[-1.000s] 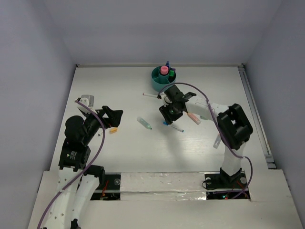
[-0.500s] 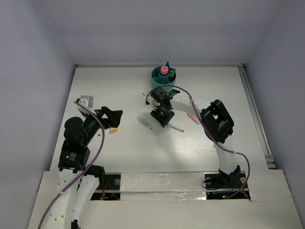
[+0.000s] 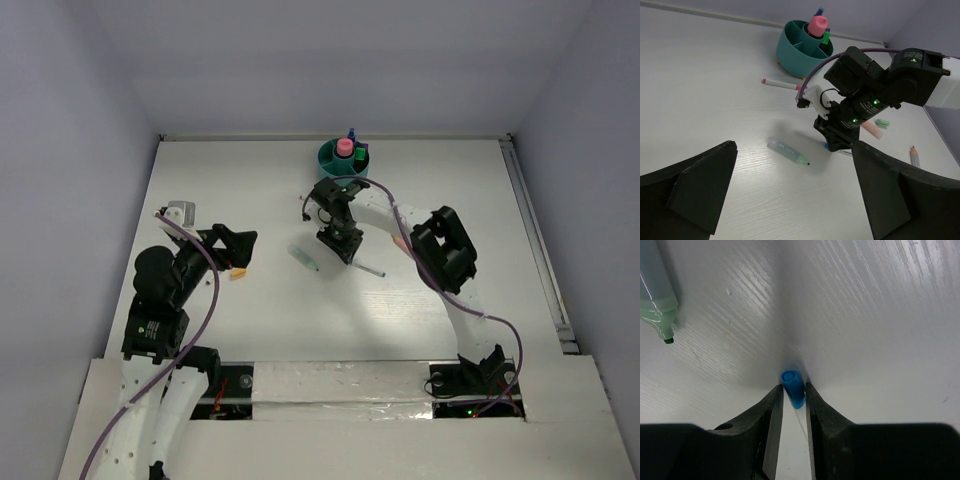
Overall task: Sort the stationery into containers
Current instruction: Pick up the pen from the center of the board, then place the pen in the storage box, then move the pen to the center of the board.
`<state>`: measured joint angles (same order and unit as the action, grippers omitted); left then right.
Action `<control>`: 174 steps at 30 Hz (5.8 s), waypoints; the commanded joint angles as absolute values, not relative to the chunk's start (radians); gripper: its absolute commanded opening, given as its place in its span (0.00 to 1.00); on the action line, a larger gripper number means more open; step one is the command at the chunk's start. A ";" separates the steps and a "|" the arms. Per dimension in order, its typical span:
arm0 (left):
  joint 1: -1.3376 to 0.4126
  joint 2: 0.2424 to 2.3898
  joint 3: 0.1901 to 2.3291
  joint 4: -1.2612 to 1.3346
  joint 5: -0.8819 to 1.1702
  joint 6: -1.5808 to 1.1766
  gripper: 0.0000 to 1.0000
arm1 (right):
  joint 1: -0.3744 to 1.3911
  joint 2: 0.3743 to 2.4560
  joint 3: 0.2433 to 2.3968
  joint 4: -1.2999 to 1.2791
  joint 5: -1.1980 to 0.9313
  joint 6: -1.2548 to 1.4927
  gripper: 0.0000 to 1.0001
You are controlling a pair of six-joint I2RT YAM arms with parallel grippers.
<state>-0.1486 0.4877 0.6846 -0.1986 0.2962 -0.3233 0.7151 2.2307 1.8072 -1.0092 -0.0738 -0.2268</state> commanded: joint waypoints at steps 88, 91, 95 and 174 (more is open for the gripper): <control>-0.133 0.523 0.681 -0.153 0.281 -0.324 0.99 | 0.526 1.896 1.590 0.178 -0.239 -0.091 0.40; -0.133 0.519 0.681 -0.153 0.279 -0.324 0.99 | 0.537 1.962 1.730 -0.061 -0.392 -0.138 0.40; -0.124 0.512 0.681 -0.155 0.273 -0.324 0.99 | 0.587 2.122 2.030 -0.441 -0.417 -0.238 0.40; -0.106 0.520 0.678 -0.146 0.308 -0.321 0.99 | 0.644 2.262 1.870 -0.504 -0.129 -0.144 0.31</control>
<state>-0.1097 0.5270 0.6846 -0.1986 0.2893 -0.3233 0.6426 2.2696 1.8103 -0.4389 -0.1303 -0.1642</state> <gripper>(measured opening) 0.990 0.291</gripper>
